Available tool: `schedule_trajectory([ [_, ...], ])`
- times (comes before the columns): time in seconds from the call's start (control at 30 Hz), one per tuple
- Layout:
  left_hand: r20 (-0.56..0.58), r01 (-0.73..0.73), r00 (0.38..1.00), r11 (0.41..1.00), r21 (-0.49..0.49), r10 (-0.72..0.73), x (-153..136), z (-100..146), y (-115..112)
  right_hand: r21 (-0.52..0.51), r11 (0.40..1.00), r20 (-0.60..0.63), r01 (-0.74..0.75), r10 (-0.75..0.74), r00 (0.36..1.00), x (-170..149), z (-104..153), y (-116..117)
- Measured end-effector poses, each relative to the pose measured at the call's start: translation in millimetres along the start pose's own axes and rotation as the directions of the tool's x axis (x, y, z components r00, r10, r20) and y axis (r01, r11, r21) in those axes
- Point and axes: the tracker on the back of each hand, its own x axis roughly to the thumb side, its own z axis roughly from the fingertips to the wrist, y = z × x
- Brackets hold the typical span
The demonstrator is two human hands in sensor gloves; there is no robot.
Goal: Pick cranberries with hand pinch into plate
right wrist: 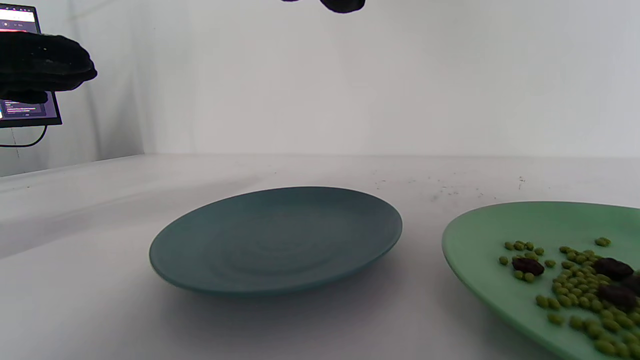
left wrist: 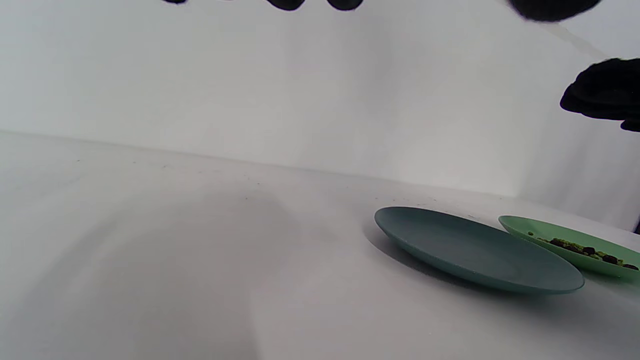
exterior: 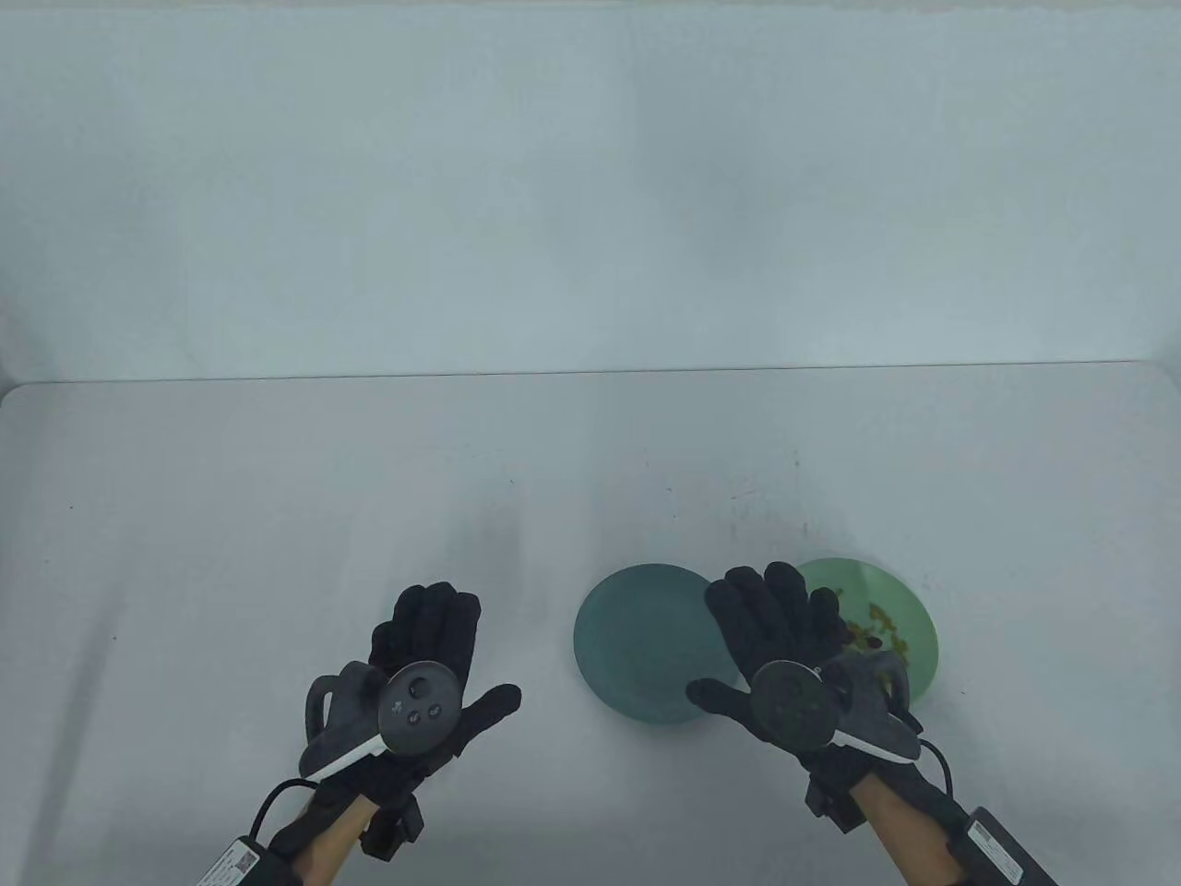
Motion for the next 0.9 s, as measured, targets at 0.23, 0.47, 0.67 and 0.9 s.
schedule_trajectory([
  [0.23, -0.006, 0.002, 1.000, 1.000, 0.000, -0.002, -0.2, 0.3, -0.6, 0.014, 1.000, 0.004, -0.006, 0.006, 1.000, 1.6, -0.5, 1.3],
  [0.47, -0.007, 0.000, 1.000, 1.000, -0.007, 0.000, -0.2, -0.2, -1.8, 0.028, 1.000, 0.004, 0.004, -0.004, 1.000, 2.0, -1.4, 2.7],
  [0.67, -0.007, 0.004, 1.000, 1.000, -0.022, -0.004, 0.9, -0.9, -3.1, 0.030, 1.000, 0.004, 0.005, -0.005, 1.000, 2.3, -1.5, 3.1],
  [0.9, -0.008, 0.008, 1.000, 1.000, -0.026, -0.008, 1.3, -1.3, -3.7, 0.013, 1.000, -0.004, -0.003, 0.003, 1.000, 2.1, -2.1, -2.6],
])
